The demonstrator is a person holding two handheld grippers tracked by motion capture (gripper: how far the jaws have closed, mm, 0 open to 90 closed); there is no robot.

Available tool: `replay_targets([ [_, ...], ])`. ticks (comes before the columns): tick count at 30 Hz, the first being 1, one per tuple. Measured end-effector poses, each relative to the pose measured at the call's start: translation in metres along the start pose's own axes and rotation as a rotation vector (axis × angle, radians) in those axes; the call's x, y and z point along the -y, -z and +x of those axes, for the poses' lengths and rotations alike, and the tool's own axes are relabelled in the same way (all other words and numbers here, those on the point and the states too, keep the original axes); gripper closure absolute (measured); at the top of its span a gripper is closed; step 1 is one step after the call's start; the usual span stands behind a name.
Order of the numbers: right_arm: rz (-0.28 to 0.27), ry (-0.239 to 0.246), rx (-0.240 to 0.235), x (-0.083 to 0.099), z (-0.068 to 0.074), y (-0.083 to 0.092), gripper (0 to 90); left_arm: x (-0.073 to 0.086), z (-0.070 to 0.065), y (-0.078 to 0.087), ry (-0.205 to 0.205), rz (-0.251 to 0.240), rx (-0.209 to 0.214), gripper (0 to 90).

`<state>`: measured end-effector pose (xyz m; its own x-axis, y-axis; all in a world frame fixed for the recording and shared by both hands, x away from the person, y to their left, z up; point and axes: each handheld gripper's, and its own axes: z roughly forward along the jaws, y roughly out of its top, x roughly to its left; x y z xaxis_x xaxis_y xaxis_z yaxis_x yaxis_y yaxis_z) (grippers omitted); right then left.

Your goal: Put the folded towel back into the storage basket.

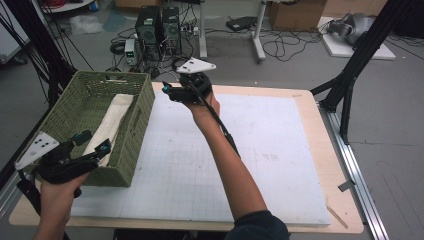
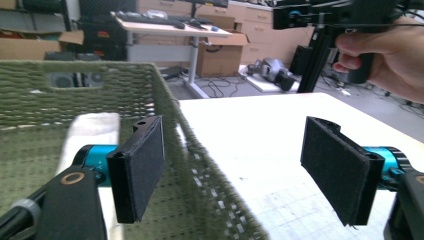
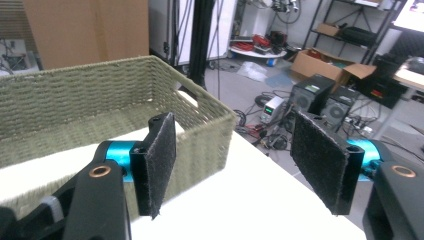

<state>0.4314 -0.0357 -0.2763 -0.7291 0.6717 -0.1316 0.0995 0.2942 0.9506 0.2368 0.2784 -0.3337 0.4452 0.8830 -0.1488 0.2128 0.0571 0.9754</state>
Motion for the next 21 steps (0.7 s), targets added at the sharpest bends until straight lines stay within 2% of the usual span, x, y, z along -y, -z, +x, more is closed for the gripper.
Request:
replay_targets([
  [3,-0.010,-0.024,0.018,0.010,-0.008,0.021,31.7,0.000,-0.006,-0.007,-0.003,0.013,0.019,22.2],
  [4,-0.012,-0.030,0.025,0.014,-0.010,0.027,31.4,0.000,-0.010,-0.012,0.001,0.010,0.049,22.1],
  [7,-0.004,-0.026,0.044,0.026,-0.015,0.046,30.1,0.000,-0.017,-0.019,-0.010,0.013,0.084,21.9],
  [8,-0.004,-0.026,0.048,0.030,-0.017,0.052,29.8,0.000,-0.017,-0.019,-0.010,0.013,0.084,22.0],
  [9,-0.007,-0.032,0.050,0.034,-0.018,0.058,29.4,0.000,-0.022,-0.025,-0.021,0.017,0.108,22.1],
  [10,-0.002,-0.034,0.055,0.038,-0.020,0.064,28.8,0.000,-0.022,-0.025,-0.021,0.017,0.108,22.1],
  [12,0.002,-0.036,0.070,0.046,-0.022,0.076,28.0,0.001,-0.031,-0.033,-0.034,0.020,0.144,22.1],
  [15,0.016,-0.031,0.094,0.059,-0.026,0.093,27.7,0.001,-0.039,-0.041,-0.053,0.020,0.178,22.2],
  [21,0.039,-0.057,0.134,0.083,-0.036,0.122,26.7,0.004,-0.057,-0.059,-0.081,0.039,0.232,22.2],
])
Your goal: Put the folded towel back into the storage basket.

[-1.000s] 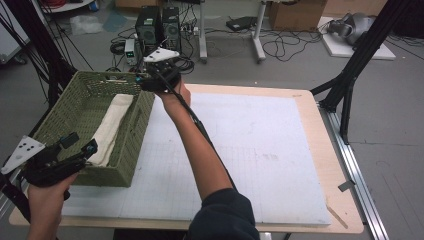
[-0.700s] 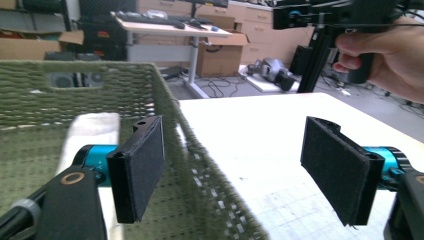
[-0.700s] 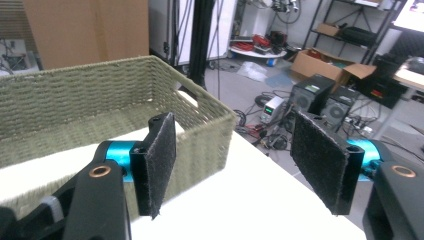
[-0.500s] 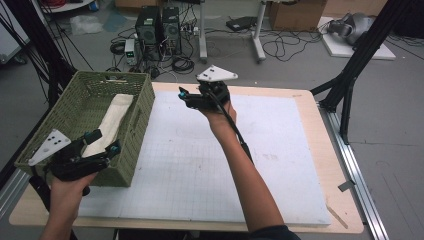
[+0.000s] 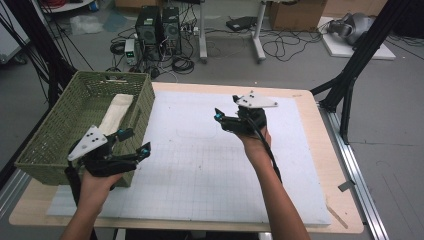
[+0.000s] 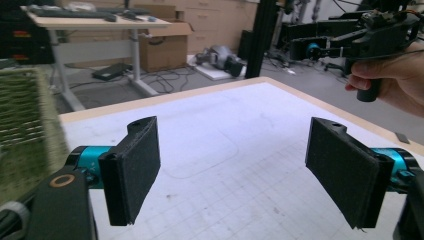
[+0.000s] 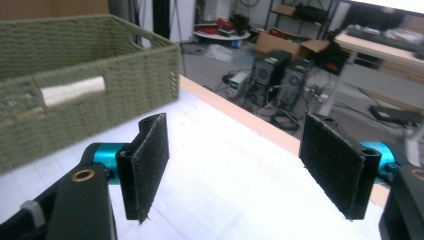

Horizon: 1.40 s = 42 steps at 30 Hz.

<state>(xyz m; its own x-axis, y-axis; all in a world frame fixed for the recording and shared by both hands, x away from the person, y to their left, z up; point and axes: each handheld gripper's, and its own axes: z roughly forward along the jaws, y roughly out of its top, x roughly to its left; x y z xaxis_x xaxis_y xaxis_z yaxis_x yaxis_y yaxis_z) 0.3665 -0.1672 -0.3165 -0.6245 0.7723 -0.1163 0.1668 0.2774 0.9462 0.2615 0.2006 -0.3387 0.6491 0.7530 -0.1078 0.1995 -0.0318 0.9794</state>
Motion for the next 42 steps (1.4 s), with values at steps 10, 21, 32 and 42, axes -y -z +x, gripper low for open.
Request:
replay_targets([
  [10,0.022,-0.050,0.064,0.031,-0.024,0.039,21.6,0.005,-0.013,-0.032,-0.034,0.022,0.075,22.1],
  [21,0.087,-0.054,0.135,0.065,-0.038,0.068,17.0,0.018,-0.016,-0.059,-0.046,0.057,0.118,22.1],
  [32,0.118,-0.067,0.175,0.094,-0.042,0.094,16.9,0.033,-0.018,-0.071,-0.031,0.076,0.155,22.1],
  [42,0.112,-0.076,0.232,0.133,-0.038,0.109,16.9,0.050,-0.020,-0.077,-0.041,0.070,0.167,22.1],
])
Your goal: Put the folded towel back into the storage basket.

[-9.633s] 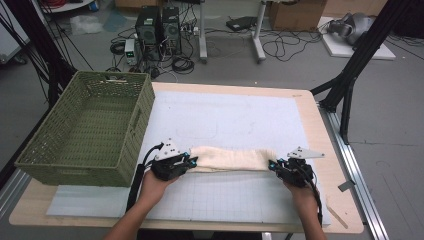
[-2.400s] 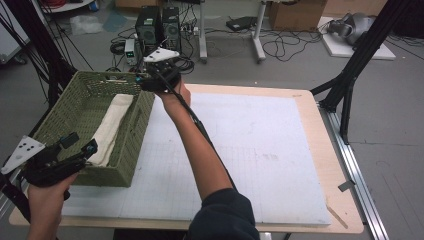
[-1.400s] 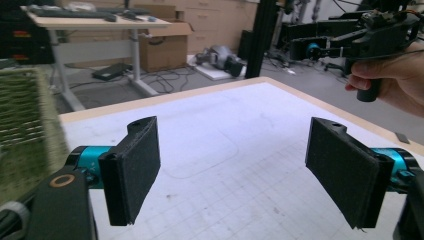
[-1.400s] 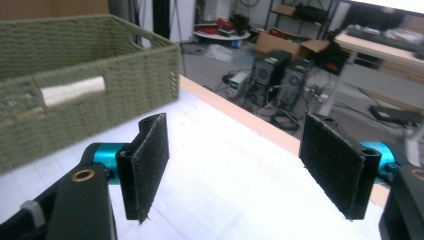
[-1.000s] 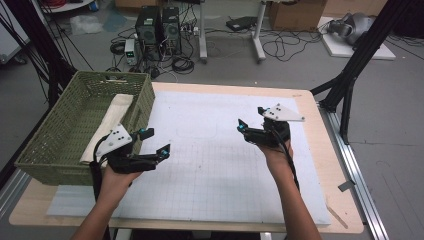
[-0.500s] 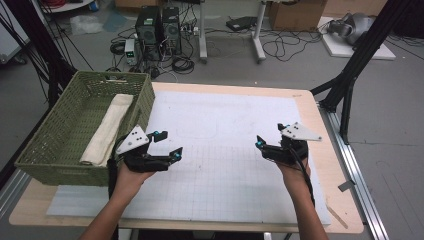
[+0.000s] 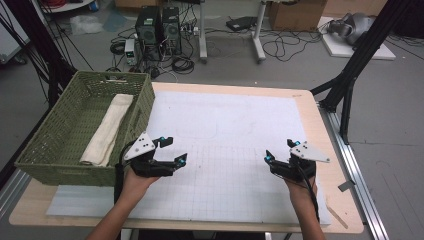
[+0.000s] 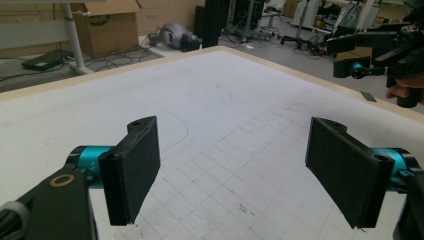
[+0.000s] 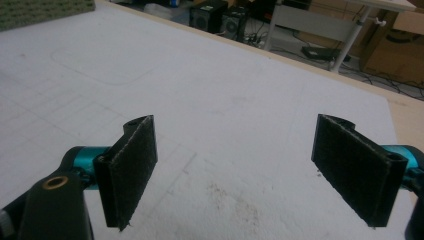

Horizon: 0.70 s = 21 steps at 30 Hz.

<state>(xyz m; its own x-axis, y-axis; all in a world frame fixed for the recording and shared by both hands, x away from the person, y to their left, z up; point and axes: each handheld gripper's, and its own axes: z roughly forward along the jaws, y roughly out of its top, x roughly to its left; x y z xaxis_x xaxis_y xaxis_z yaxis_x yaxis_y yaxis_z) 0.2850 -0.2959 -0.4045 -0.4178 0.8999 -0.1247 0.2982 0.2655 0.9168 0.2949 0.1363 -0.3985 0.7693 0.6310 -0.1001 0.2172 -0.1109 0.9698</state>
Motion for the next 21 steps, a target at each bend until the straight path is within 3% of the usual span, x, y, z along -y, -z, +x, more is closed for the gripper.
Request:
replay_targets([
  [4,0.023,0.018,0.018,0.007,-0.002,0.002,17.0,0.006,0.000,-0.003,-0.007,0.006,0.005,22.1],
  [5,0.024,0.018,0.044,0.010,-0.004,0.004,17.0,0.008,-0.001,-0.005,-0.006,0.008,0.006,22.1],
  [8,0.033,-0.003,0.043,0.014,-0.007,0.003,16.9,0.011,-0.002,-0.008,-0.011,0.022,0.004,22.1],
  [21,0.032,0.001,0.041,0.014,-0.005,0.003,17.0,0.013,-0.001,-0.008,-0.003,0.024,-0.005,22.2],
])
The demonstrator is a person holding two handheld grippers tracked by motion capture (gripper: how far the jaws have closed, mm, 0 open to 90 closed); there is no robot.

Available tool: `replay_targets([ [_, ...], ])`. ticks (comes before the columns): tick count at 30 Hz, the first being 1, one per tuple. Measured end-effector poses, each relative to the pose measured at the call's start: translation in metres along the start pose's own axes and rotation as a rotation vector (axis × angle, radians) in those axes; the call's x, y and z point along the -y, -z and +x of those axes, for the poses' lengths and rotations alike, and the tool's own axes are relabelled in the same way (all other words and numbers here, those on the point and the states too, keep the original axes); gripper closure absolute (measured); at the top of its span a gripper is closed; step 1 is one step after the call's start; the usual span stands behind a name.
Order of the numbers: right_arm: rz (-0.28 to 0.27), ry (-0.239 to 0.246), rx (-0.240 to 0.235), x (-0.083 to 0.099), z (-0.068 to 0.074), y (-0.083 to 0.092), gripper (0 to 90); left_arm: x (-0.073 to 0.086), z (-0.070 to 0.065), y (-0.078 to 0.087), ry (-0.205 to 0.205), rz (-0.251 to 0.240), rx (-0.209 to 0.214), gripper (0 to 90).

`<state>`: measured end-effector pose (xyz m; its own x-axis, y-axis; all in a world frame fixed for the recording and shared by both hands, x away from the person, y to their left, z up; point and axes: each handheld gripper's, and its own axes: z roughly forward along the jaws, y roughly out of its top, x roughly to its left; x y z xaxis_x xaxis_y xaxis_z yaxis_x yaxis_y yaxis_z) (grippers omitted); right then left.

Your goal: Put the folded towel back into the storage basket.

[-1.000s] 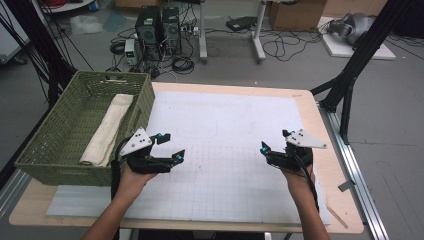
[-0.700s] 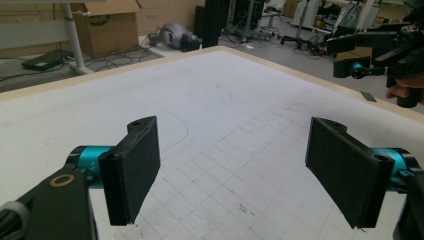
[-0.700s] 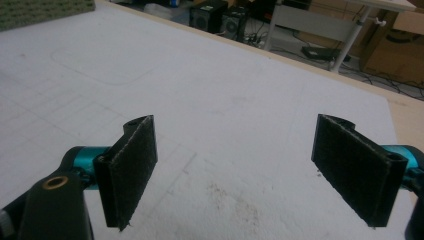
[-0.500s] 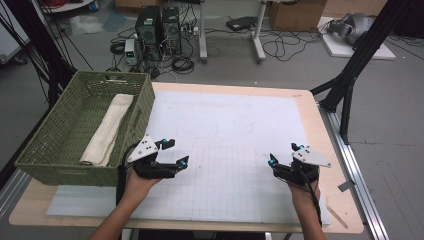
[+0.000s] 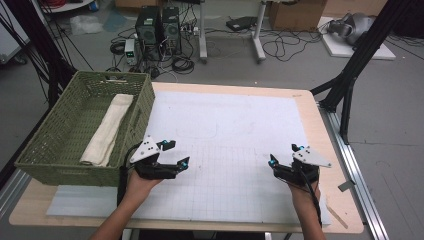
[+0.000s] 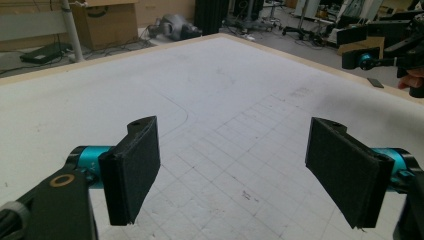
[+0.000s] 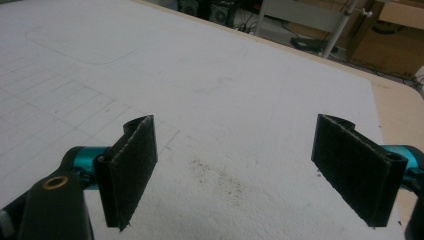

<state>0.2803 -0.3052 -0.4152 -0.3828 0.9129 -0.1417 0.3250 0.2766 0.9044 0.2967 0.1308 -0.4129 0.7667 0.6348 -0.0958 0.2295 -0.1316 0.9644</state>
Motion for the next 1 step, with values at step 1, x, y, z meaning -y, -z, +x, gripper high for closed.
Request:
replay_targets([
  [1,-0.001,-0.001,0.000,-0.0001,0.0000,-0.0002,17.0,-0.0001,0.0004,0.0000,-0.002,-0.001,-0.002,22.1],
])
